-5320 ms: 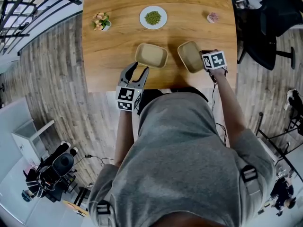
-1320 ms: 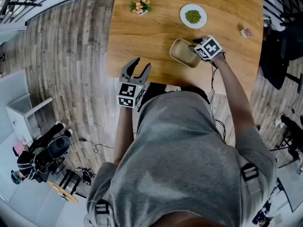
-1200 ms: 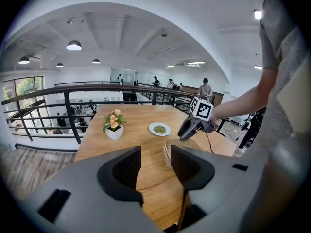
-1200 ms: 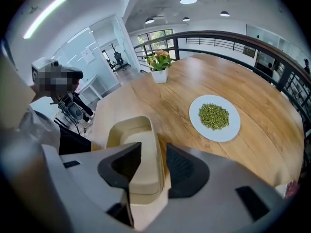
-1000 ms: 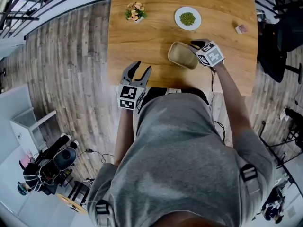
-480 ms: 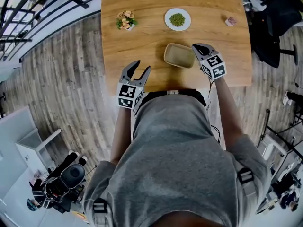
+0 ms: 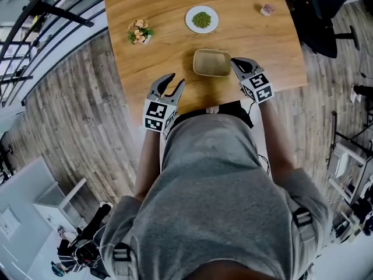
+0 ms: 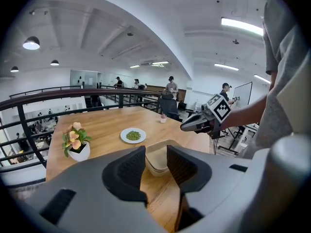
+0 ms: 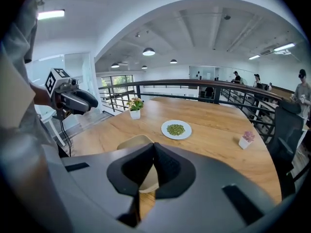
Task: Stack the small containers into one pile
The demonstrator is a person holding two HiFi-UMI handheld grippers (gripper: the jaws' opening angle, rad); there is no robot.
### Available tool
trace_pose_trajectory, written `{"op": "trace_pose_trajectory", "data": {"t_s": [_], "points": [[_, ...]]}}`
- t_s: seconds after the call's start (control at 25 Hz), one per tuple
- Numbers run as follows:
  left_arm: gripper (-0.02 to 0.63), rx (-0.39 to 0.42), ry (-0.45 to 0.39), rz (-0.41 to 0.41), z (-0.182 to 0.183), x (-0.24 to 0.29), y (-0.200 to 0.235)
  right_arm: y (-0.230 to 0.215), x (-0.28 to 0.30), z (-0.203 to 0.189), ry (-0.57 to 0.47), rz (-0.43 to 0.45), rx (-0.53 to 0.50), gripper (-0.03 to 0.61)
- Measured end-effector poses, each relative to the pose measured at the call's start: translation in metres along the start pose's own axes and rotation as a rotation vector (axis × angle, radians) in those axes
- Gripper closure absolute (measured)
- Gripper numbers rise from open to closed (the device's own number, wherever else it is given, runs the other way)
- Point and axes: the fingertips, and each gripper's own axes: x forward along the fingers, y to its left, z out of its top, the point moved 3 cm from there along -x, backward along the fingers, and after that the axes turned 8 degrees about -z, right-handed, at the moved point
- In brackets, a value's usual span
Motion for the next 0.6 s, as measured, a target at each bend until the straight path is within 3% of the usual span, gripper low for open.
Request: {"op": "trace_pose_trajectory", "data": {"t_s": [0.32,0.6], "points": [[0.569,0.019,-0.004,-0.060,0.003,0.001,-0.010,0.017,-0.021,-0.009,-0.002,-0.024,0.022,0.572],[0.586,0.025,-0.005,-0.050,0.001,0.000,-0.012,0.015,-0.028,-0.017,-0.008,-0.034,0.048,0.572]]}}
